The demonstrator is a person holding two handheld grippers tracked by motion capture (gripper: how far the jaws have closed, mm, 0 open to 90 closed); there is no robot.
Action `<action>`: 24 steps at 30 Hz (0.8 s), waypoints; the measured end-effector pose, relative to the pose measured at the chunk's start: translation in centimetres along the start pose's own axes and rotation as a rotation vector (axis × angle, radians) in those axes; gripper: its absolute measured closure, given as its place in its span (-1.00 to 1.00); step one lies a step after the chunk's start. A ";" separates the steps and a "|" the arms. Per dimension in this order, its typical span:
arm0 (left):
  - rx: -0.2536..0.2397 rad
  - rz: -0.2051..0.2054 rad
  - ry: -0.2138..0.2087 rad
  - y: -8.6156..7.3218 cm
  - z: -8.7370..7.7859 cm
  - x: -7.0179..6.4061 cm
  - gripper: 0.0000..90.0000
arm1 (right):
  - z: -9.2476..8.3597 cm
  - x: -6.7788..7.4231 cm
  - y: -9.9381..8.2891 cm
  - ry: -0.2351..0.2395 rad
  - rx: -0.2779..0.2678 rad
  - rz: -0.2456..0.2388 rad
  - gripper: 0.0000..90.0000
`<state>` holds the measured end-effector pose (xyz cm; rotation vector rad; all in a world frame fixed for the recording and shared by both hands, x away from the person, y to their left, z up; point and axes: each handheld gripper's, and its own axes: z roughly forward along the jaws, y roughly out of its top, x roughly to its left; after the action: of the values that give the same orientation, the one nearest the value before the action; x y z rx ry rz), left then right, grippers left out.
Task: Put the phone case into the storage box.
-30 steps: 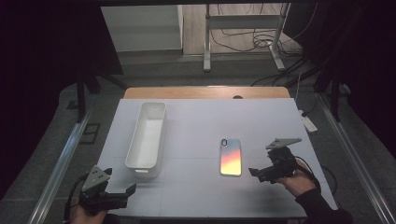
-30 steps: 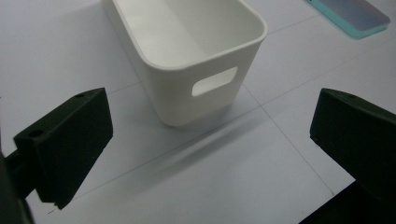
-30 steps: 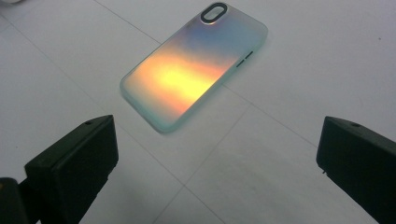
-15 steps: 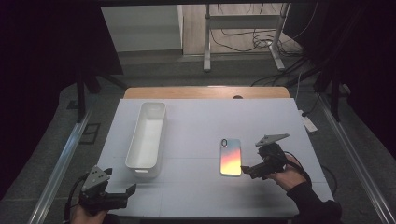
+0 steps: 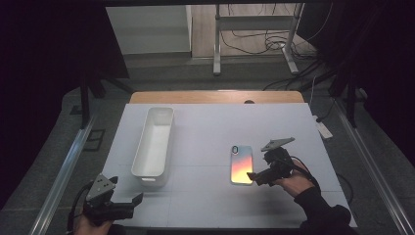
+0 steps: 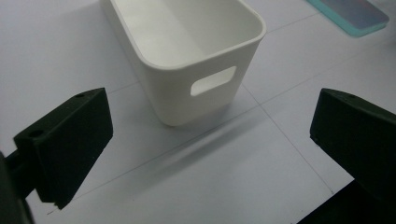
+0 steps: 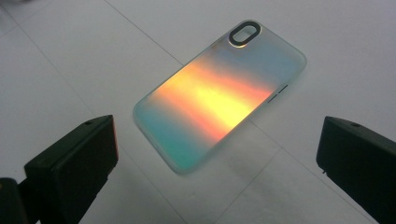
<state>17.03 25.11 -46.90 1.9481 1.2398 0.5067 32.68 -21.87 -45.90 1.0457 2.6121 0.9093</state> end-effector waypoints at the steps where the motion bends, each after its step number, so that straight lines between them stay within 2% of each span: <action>1: 0.001 0.000 0.000 0.0 0.0 0.0 -1.00 | 0.1 0.0 0.1 0.001 0.001 -0.004 -1.00; 11: 0.001 -0.001 0.000 0.0 0.0 0.0 -1.00 | 0.9 0.3 1.1 0.017 0.010 -0.007 -1.00; 24: 0.000 -0.005 -0.001 0.0 0.0 0.1 -1.00 | 2.6 0.8 2.4 0.030 0.032 -0.039 -1.00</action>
<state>17.05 25.16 -46.91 1.9450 1.2434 0.5033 34.43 -18.69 -46.46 0.9919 2.6710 0.8838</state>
